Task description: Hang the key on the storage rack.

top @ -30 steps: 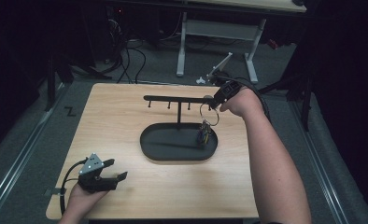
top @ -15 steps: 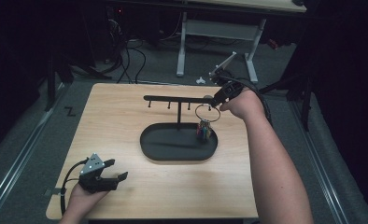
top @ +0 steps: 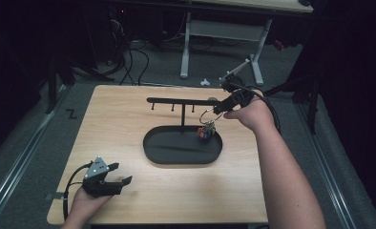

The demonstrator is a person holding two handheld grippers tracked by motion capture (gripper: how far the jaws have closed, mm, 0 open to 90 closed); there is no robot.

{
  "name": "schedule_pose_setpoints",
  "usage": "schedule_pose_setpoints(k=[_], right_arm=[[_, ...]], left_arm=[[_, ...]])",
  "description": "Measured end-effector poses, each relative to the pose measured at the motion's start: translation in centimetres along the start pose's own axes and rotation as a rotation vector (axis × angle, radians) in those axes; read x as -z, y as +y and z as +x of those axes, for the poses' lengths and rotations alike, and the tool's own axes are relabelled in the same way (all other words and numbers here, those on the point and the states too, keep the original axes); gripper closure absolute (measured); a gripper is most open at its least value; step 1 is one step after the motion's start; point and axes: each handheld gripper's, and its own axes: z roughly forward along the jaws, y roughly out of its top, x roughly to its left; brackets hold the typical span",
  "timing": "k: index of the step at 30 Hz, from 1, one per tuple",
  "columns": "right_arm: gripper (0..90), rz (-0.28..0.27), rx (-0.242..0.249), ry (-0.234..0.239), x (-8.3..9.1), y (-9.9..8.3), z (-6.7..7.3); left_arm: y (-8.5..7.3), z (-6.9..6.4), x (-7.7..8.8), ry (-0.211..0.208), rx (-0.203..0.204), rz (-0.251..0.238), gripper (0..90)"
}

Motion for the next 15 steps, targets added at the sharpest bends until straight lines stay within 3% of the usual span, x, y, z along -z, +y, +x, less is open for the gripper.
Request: schedule_pose_setpoints(k=[5, 11, 15], right_arm=[[25.9, -0.036, -0.024, -0.029, -0.2, -1.8, -0.3], [20.1, -0.084, -0.068, -0.021, -0.7, -3.8, -0.4], [15.8, -0.097, -0.029, -0.042, -1.2, -5.3, 0.3]], left_arm=[[-0.1, -0.1, -0.1, 0.004, -0.011, 0.007, 23.8], [-0.1, -0.3, -0.2, 0.005, -0.018, 0.012, 23.6], [0.0, -0.4, -0.4, 0.004, -0.022, 0.013, 23.4]])
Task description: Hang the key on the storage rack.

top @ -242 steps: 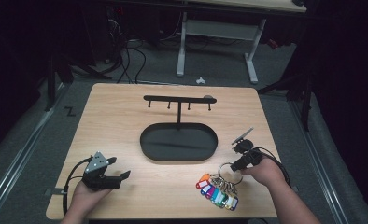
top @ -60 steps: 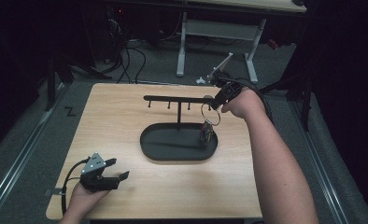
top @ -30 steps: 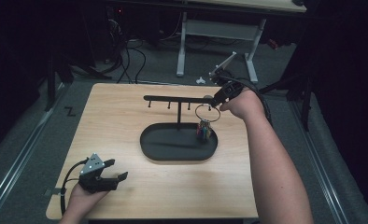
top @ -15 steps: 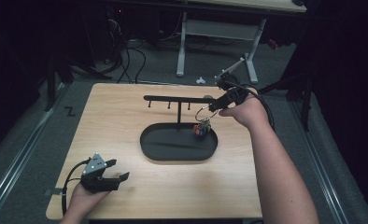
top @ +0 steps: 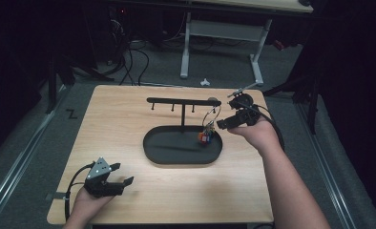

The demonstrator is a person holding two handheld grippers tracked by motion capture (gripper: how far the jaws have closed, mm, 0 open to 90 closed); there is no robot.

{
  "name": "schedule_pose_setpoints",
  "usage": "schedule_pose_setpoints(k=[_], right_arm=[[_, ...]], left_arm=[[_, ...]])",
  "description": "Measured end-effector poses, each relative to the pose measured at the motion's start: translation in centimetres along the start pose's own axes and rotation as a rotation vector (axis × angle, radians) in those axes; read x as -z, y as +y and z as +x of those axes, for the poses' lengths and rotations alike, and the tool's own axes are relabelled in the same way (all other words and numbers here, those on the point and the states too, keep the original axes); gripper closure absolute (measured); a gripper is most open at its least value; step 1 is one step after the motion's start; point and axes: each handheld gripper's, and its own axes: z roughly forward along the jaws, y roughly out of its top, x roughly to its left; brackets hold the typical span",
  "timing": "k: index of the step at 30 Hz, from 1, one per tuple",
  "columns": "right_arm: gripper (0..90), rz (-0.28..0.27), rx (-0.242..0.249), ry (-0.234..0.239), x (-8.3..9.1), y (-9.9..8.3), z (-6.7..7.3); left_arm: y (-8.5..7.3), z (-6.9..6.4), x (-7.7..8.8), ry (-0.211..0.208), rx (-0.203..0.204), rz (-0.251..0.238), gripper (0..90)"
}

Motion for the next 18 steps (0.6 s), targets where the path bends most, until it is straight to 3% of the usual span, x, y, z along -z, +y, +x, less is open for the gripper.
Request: schedule_pose_setpoints(k=[3, 6, 10, 12, 13, 14, 16, 17, 18], right_arm=[[14.7, -0.029, -0.013, -0.007, -0.3, -1.0, 0.2], [12.0, -0.099, -0.065, -0.03, -1.0, -3.4, 0.2], [10.0, -0.148, -0.082, -0.026, -1.6, -5.4, 0.4], [6.0, -0.183, -0.114, -0.015, -2.7, -7.9, 0.5], [6.0, -0.183, -0.114, -0.015, -2.7, -7.9, 0.5], [5.8, -0.212, -0.131, -0.013, -3.3, -9.7, 0.6], [4.9, -0.237, -0.139, -0.016, -4.1, -11.7, 0.7], [4.9, -0.237, -0.139, -0.016, -4.1, -11.7, 0.7], [3.3, -0.257, -0.158, -0.026, -5.0, -13.8, 0.8]], left_arm=[[0.0, -0.2, -0.1, 0.001, -0.013, 0.01, 23.2], [0.1, -0.2, -0.2, 0.006, -0.02, 0.0, 22.8], [0.1, -0.4, -0.5, 0.007, -0.034, 0.021, 22.5], [0.2, -0.4, -0.6, 0.011, -0.04, 0.015, 22.3], [0.2, -0.4, -0.6, 0.011, -0.04, 0.015, 22.2], [0.2, -0.4, -0.6, 0.01, -0.035, 0.016, 22.2], [0.1, -0.6, -0.8, 0.011, -0.052, 0.034, 21.7], [0.1, -0.6, -0.8, 0.011, -0.052, 0.034, 21.5], [0.2, -0.7, -0.8, 0.008, -0.056, 0.031, 21.2]])
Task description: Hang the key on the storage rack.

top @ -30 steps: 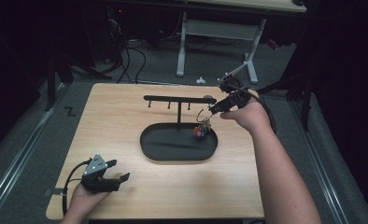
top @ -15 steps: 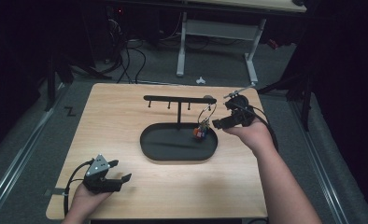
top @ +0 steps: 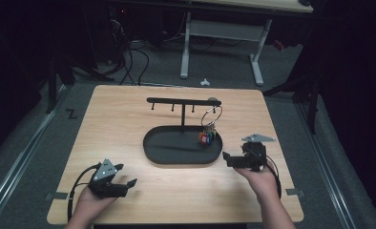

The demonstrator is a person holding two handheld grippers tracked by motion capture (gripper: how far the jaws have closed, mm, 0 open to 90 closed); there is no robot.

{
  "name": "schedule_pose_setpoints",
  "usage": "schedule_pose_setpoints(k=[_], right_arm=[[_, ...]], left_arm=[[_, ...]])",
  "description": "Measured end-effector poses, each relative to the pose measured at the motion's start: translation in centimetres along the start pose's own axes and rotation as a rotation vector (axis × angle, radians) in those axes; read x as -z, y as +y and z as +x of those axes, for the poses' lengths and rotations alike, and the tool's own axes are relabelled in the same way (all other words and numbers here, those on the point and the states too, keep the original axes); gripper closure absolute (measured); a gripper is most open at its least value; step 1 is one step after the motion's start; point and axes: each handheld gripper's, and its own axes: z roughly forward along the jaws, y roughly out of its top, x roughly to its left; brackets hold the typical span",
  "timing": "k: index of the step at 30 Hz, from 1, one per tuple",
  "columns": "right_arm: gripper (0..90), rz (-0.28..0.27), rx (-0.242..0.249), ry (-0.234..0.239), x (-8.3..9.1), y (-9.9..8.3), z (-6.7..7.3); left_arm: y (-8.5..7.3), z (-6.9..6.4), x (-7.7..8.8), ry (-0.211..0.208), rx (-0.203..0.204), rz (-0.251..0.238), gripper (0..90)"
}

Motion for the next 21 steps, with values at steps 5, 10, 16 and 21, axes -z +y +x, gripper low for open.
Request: schedule_pose_setpoints(k=[5, 10, 16, 21], right_arm=[[2.1, -0.077, -0.011, 0.019, -0.4, -5.1, 0.3], [5.5, -0.14, 0.006, 0.009, 0.4, -9.7, 2.7], [5.5, -0.132, 0.03, -0.051, 0.1, -9.8, 2.4], [5.5, -0.106, 0.0, -0.047, -0.5, -10.1, 2.2]], left_arm=[[0.1, -0.2, -0.3, 0.006, -0.007, -0.011, 19.6], [0.2, -0.2, -0.2, 0.041, -0.001, -0.026, 16.8], [0.2, -0.1, 0.0, 0.061, 0.008, -0.031, 15.7], [0.0, -0.1, 0.3, 0.053, 0.01, -0.033, 15.5]])
